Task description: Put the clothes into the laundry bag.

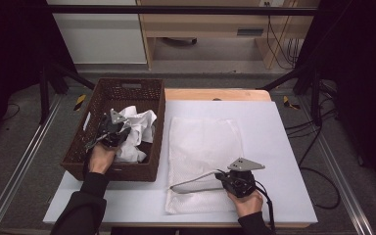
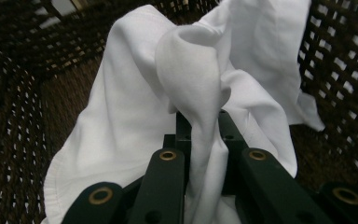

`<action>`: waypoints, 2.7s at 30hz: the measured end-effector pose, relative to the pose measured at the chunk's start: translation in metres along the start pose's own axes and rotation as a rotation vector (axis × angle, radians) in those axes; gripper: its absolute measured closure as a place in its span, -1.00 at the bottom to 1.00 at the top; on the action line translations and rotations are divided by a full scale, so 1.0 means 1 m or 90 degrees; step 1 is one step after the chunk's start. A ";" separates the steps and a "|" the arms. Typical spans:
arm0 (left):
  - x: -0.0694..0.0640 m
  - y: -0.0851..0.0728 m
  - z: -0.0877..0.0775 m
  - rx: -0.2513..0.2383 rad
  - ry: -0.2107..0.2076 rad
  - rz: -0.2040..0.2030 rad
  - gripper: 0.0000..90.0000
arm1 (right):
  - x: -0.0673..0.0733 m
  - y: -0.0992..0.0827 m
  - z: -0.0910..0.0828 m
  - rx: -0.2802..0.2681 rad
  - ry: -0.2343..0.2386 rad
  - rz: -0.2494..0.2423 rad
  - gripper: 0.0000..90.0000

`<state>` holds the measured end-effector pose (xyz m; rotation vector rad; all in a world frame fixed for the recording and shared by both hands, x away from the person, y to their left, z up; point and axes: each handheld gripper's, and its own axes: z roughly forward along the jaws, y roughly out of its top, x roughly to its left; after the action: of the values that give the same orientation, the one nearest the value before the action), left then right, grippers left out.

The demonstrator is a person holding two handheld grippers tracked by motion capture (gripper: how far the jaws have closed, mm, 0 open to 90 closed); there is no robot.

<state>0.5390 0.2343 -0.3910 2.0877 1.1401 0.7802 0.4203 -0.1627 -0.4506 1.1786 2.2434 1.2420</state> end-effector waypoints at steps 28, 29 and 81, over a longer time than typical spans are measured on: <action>0.022 0.038 -0.100 -0.268 0.048 -0.047 0.84 | -0.001 0.001 -0.001 -0.003 0.002 0.003 0.96; 0.021 0.039 -0.104 -0.273 0.047 -0.048 0.84 | -0.001 0.001 -0.001 -0.002 0.002 0.004 0.96; -0.100 0.038 -0.197 -0.406 -0.224 0.055 0.85 | -0.019 0.006 -0.001 -0.035 -0.024 0.031 0.96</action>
<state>0.3674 0.1785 -0.2583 1.6464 0.5191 0.6666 0.4341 -0.1770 -0.4474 1.2332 2.1519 1.2811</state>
